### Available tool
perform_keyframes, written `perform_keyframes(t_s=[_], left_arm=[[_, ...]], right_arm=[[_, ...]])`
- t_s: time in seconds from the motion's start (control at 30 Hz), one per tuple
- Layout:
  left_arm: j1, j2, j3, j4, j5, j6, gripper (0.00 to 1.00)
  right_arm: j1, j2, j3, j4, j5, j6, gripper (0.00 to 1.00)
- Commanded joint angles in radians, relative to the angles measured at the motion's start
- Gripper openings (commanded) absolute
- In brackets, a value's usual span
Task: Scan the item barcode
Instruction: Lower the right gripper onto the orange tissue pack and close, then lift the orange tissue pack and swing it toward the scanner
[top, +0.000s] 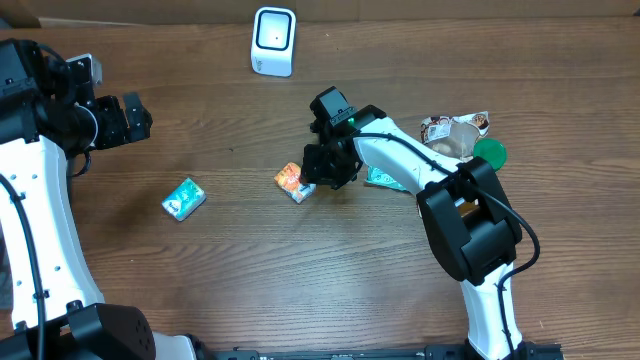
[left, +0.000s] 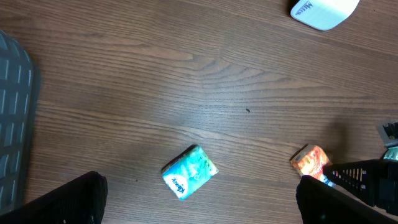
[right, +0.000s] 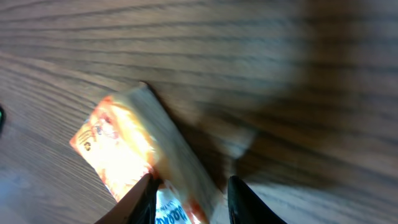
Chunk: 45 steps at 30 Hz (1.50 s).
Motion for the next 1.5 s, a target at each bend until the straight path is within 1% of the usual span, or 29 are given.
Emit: perform_keyframes(t_s=[0.0, 0.07, 0.1, 0.13, 0.2, 0.27, 0.37, 0.57, 0.77, 0.8, 0.9, 1.07, 1.2, 1.37, 1.47], left_arm=[[-0.001, -0.008, -0.001, 0.003, 0.005, 0.027, 1.0], [-0.001, -0.008, -0.001, 0.003, 0.005, 0.027, 1.0], [-0.001, -0.008, -0.001, 0.003, 0.005, 0.027, 1.0], [-0.001, -0.008, -0.001, 0.003, 0.005, 0.027, 1.0], [-0.001, -0.008, -0.001, 0.003, 0.005, 0.027, 1.0], [-0.001, -0.008, -0.001, 0.003, 0.005, 0.027, 1.0], [-0.001, -0.008, -0.001, 0.003, 0.005, 0.027, 1.0], [-0.001, -0.008, -0.001, 0.003, 0.005, 0.027, 1.0], [-0.001, -0.008, -0.001, 0.003, 0.005, 0.027, 1.0], [-0.001, -0.008, -0.001, 0.003, 0.005, 0.027, 1.0], [-0.001, -0.008, -0.001, 0.003, 0.005, 0.027, 1.0], [-0.001, -0.008, -0.001, 0.003, 0.005, 0.027, 1.0], [-0.001, -0.008, -0.001, 0.003, 0.005, 0.027, 1.0], [-0.001, -0.008, -0.001, 0.003, 0.005, 0.027, 1.0], [-0.001, -0.008, -0.001, 0.003, 0.005, 0.027, 1.0]], right_arm=[[0.004, -0.043, 0.02, 0.011, 0.01, -0.213, 0.34], [0.004, -0.043, 0.02, 0.002, 0.01, -0.346, 0.33], [0.004, -0.043, 0.02, -0.003, 0.01, -0.388, 0.33], [0.004, -0.043, 0.02, -0.007, 0.009, -0.417, 0.32], [0.006, -0.043, 0.017, -0.01, 0.009, -0.442, 0.26], [0.01, -0.043, 0.007, -0.005, 0.002, -0.457, 0.25], [0.013, -0.043, -0.012, -0.006, -0.006, -0.456, 0.22], [0.016, -0.043, -0.038, -0.006, -0.093, -0.443, 0.2], [0.021, -0.043, -0.047, -0.01, -0.116, -0.362, 0.05], [0.021, -0.043, -0.047, -0.01, -0.124, -0.342, 0.04], [0.021, -0.043, -0.047, -0.01, -0.13, -0.298, 0.04], [0.012, -0.046, -0.045, -0.009, -0.152, -0.294, 0.04], [-0.015, -0.075, -0.045, -0.002, -0.29, -0.317, 0.04], [-0.059, -0.151, -0.045, -0.008, -0.587, -0.397, 0.04], [-0.084, -0.211, -0.045, -0.027, -0.677, -0.401, 0.04]])
